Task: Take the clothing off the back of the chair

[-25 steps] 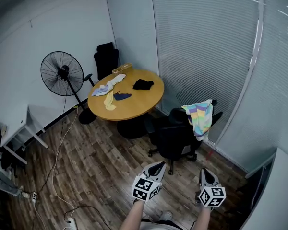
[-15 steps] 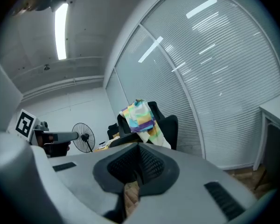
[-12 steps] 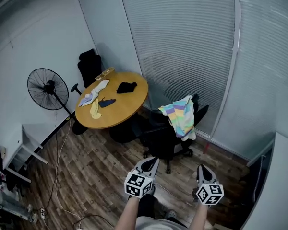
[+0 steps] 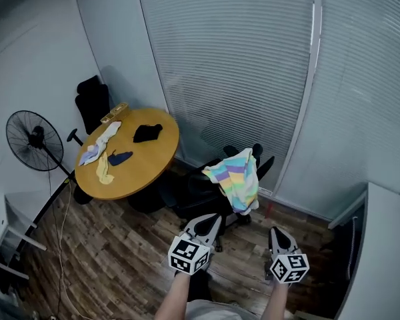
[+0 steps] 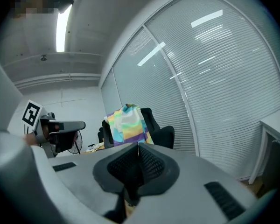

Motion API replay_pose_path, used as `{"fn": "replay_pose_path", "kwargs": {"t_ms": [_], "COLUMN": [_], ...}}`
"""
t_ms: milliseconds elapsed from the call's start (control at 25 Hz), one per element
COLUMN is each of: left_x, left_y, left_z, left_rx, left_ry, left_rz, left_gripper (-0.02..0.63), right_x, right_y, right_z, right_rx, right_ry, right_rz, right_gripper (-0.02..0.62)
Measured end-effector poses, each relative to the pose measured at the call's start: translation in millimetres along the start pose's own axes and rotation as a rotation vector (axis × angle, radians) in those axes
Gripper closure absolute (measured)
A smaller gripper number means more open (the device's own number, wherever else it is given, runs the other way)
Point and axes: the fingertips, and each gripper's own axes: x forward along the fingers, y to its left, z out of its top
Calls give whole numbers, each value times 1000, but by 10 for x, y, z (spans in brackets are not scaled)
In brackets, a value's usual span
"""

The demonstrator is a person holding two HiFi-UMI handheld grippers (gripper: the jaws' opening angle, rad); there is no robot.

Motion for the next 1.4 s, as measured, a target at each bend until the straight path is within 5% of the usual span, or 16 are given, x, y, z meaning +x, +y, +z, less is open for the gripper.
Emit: {"fn": "replay_pose_path", "kwargs": {"t_ms": [160,440,1000,1320,1400], "left_x": [78,232,1050,1094,1049], "left_y": [190,1013,1935,1923,1918], "left_z": [354,831,138,46,17], "left_rx": [70,201,219,170,144], "left_ry": [12,-8,59,15,22], "left_rz": [-211,-474,-921,-1223,-1277], "left_gripper": [578,578,578,571,523], "right_x": [365,825,1044,1079,1106], "right_y": [247,486,594,736,794], "right_z": [305,514,439,347,289], "right_rx": [-30,-69,-87,-112,-117], "right_ry": [5,-27,-37,-23,-16], "right_rz": [111,57,-29,-14,-5], "right_gripper": [572,571,524,405,371]}}
